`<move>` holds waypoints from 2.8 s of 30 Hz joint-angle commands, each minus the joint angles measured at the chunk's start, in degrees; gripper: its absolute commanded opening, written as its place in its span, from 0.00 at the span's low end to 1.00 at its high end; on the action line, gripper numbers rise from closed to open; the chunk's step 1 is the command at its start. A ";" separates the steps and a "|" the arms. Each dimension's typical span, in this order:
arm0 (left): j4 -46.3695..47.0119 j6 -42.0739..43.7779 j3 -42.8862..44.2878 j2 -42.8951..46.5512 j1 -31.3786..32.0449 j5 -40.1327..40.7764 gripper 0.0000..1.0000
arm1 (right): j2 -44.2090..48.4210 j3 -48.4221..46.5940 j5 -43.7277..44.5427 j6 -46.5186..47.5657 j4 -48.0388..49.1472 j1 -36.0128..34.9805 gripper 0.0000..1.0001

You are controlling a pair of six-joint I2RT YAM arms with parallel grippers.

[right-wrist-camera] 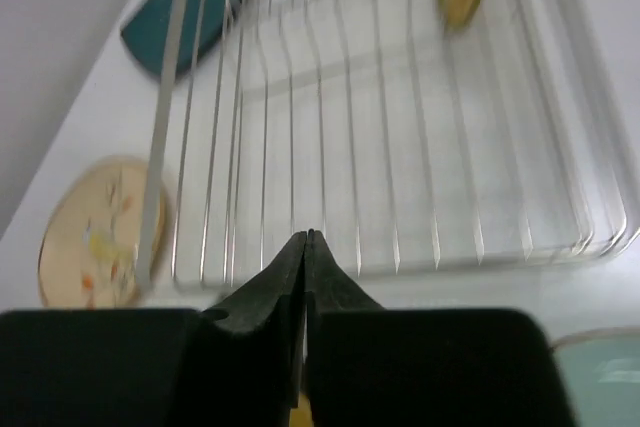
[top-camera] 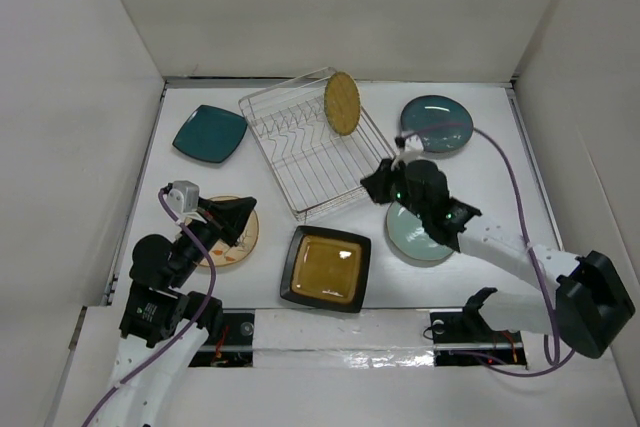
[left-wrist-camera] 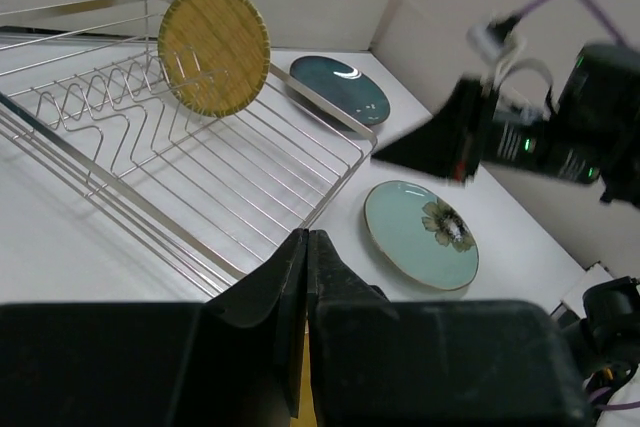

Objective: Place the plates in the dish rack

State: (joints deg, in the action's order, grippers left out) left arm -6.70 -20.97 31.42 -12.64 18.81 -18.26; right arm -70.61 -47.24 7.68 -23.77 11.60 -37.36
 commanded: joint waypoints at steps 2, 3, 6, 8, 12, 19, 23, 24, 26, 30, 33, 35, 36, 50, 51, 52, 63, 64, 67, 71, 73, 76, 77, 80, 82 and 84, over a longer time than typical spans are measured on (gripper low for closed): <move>2.92 0.14 -0.39 1.13 0.35 -1.25 0.00 | 7.22 14.27 -10.92 -11.12 -4.37 -3.59 0.21; 3.01 0.23 -0.39 1.22 0.35 -1.34 0.00 | 9.24 16.02 -12.15 -13.56 -6.74 -4.81 0.29; 3.01 0.14 -0.48 1.39 0.35 -1.60 0.00 | 15.93 22.71 -13.84 -19.27 -8.85 -6.49 0.60; 2.92 0.05 -0.39 1.48 0.35 -1.43 0.06 | 18.40 26.30 -13.40 -21.48 -9.66 -7.02 0.72; 2.83 -0.12 -0.39 1.66 0.35 -1.16 0.30 | 15.69 29.05 -15.77 -24.65 -6.60 -8.24 0.73; 2.57 -0.21 -0.31 1.39 0.35 -0.81 0.35 | 2.95 31.15 -16.64 -30.10 6.31 -10.27 0.67; 2.57 -0.21 -0.31 1.39 0.35 -0.64 0.36 | -4.26 31.08 -16.82 -32.57 13.18 -10.98 0.61; 2.57 -0.21 -0.31 1.48 0.35 -0.64 0.36 | -5.67 30.98 -17.08 -32.74 14.93 -10.98 0.59; 2.57 -0.12 -0.31 1.39 0.35 -0.64 0.37 | -10.06 30.55 -17.70 -32.40 16.61 -10.98 0.55; 2.48 -0.30 -0.22 0.96 0.35 -0.55 0.37 | -15.34 30.46 -17.79 -32.22 19.60 -10.98 0.29; 2.39 -0.30 -0.22 0.78 0.35 -0.46 0.37 | -17.28 30.63 -16.56 -32.48 20.57 -11.68 0.06; 2.48 -0.30 -0.13 0.60 0.35 -0.29 0.37 | -17.46 30.63 -16.47 -32.74 20.92 -13.08 0.00; 2.39 -0.21 -0.13 0.52 0.35 -0.28 0.37 | -16.50 30.63 -16.30 -32.66 20.84 -13.08 0.00; 1.87 0.14 0.31 -0.19 0.35 0.94 0.37 | 14.96 14.48 -20.69 -17.90 -3.94 -13.89 0.00; 1.87 0.14 0.40 0.07 -0.17 1.12 0.37 | 15.41 10.89 -21.21 -17.19 -5.95 -13.09 0.00; 1.87 0.14 0.40 0.95 -1.57 1.12 0.37 | 15.67 9.20 -21.57 -15.88 -6.75 -12.13 0.00; 0.63 0.58 1.10 4.21 -2.37 5.26 0.37 | 5.50 -10.66 -21.49 -12.97 4.13 4.13 0.00; 0.72 0.58 1.01 4.29 -2.37 5.08 0.37 | 2.26 -12.16 -18.61 -12.19 6.40 5.27 0.00; 0.63 0.41 0.92 4.65 -2.37 5.17 0.37 | -3.98 -18.57 -10.98 -9.82 10.01 6.33 0.00; 0.37 -0.12 0.84 3.77 -2.37 5.43 0.37 | -12.85 -28.67 1.79 -3.14 12.40 6.34 0.00; 0.37 -0.12 0.84 3.15 -2.37 5.43 0.37 | -16.82 -35.24 6.79 0.28 13.01 6.34 0.00; 0.46 -0.03 0.75 2.63 -2.37 5.17 0.37 | -24.73 -44.03 11.11 4.41 13.28 6.34 0.00; 0.46 -0.12 0.84 2.62 -2.37 5.34 0.37 | -26.67 -46.25 12.08 5.56 13.28 6.34 0.00; 0.20 -0.21 0.92 2.36 -2.37 5.69 0.37 | -33.79 -54.23 15.60 9.87 12.93 6.34 0.00; 0.11 -0.12 1.01 2.01 -2.37 5.69 0.37 | -38.26 -57.85 17.79 12.07 11.97 6.34 0.00; 0.11 -0.12 1.01 1.66 -2.37 5.78 0.37 | -40.47 -61.03 18.94 14.09 13.01 6.34 0.00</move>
State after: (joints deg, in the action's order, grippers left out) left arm -8.12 -20.93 31.42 -10.04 16.64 -12.99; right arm -111.15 -100.44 20.99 -13.96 12.10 -31.07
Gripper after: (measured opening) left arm 0.371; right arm 0.132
